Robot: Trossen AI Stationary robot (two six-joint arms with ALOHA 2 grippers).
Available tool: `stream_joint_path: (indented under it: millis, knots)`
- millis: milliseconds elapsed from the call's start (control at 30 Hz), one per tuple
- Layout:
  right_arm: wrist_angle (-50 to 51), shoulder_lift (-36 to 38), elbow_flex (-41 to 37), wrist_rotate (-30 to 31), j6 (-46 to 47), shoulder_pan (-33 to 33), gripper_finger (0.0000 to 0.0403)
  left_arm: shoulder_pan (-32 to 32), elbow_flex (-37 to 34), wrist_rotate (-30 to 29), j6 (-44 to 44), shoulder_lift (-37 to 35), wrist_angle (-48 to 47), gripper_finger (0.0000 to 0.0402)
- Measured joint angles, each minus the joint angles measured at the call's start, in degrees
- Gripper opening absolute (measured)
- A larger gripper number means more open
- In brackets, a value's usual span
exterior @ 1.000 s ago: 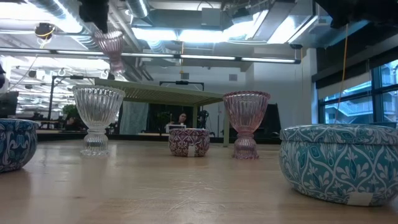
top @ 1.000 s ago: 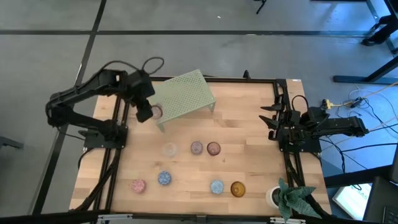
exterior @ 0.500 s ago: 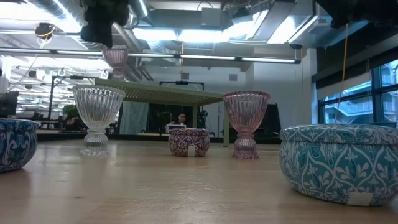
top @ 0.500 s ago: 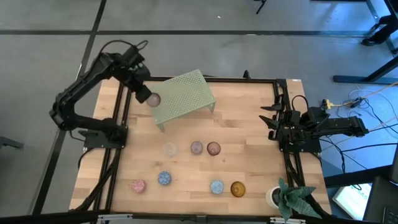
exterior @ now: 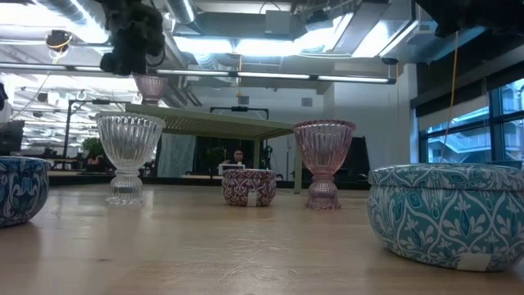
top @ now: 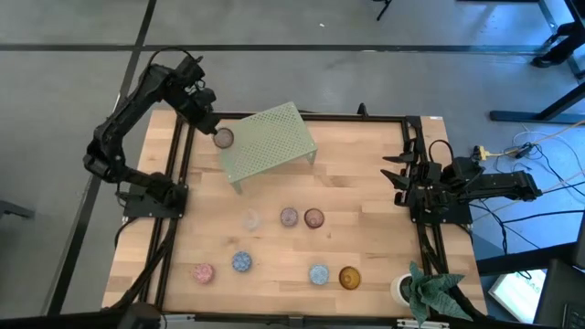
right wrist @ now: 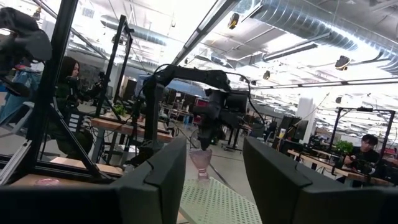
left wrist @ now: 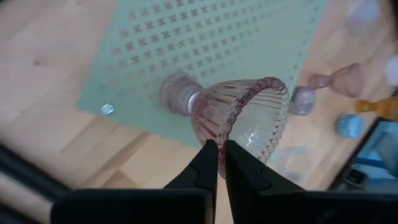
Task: Pick & Place candle stick holders
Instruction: Put the left pink glass candle holder on the shelf
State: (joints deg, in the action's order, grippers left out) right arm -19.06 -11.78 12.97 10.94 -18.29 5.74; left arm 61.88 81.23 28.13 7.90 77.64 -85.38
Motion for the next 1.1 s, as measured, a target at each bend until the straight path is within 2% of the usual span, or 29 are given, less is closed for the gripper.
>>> stream_joint_path:
  millis: [233, 467, 600, 700, 800, 1000, 1100]
  knots:
    - [0.2, 0.0, 0.0, 0.0, 0.0, 0.0, 0.0165, 1.6, -0.1, 0.1, 0.6, 3.2, -0.5, 0.0012]
    - [0.3, 0.0, 0.0, 0.0, 0.0, 0.0, 0.0165, 1.7, -0.1, 0.1, 2.3, 1.5, -1.3, 0.0003]
    - [0.5, 0.0, 0.0, 0.0, -0.1, 0.0, 0.0165, -1.4, -0.1, 0.7, 1.9, 0.0, -3.8, 0.0001]
    - [0.5, 0.0, 0.0, 0.0, -0.2, 0.0, 0.0165, -5.5, -0.1, 0.2, 0.8, -2.0, -2.0, 0.0001]
    - [0.6, 0.0, 0.0, 0.0, -0.2, 0.0, 0.0165, -10.2, -0.1, -5.3, 1.3, -4.8, 3.8, 0.0001]
    - [2.3, 0.0, 0.0, 1.6, -1.7, 0.0, 0.0165, -18.2, -0.1, -23.1, -2.9, -11.1, 11.2, 0.0001]
    - [3.5, 0.0, 0.0, 1.5, -0.8, 0.0, 0.0165, -22.6, -0.1, -27.9, -5.5, -13.9, 12.1, 0.0001]
